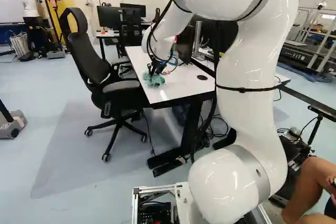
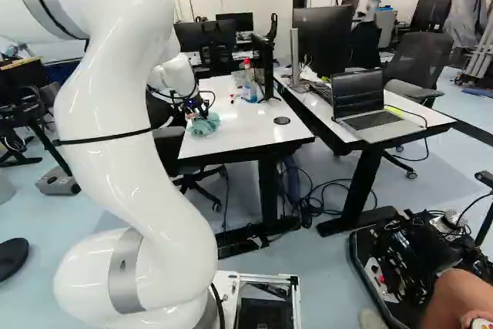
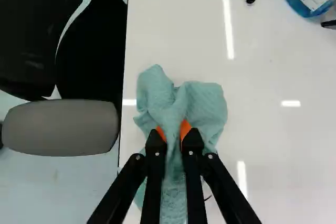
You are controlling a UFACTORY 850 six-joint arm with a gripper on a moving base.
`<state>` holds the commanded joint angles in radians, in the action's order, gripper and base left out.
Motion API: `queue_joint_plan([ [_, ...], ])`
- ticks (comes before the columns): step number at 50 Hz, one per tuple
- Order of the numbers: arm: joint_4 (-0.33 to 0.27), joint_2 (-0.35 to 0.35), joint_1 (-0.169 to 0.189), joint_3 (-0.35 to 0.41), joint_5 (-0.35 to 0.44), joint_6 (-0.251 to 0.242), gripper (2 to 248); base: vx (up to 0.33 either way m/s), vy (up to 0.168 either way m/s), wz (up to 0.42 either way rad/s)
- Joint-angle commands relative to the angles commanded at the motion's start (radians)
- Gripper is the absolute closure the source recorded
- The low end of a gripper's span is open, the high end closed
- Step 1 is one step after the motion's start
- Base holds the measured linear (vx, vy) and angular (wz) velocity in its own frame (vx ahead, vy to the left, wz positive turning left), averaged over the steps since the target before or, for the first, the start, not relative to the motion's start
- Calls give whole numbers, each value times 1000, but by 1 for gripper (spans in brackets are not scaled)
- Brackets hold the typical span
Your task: Clean the table with the green towel
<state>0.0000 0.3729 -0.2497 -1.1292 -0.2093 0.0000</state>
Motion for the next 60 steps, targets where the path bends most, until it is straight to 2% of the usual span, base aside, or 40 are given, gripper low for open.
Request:
queue_joint_plan([
  [12,0,-43,-21,54,0,0,204,0,0,0],
  [27,0,-106,-24,131,0,0,204,0,0,0],
  [39,0,-149,0,182,0,0,204,0,0,0],
  [60,0,-193,66,234,0,0,204,0,0,0],
])
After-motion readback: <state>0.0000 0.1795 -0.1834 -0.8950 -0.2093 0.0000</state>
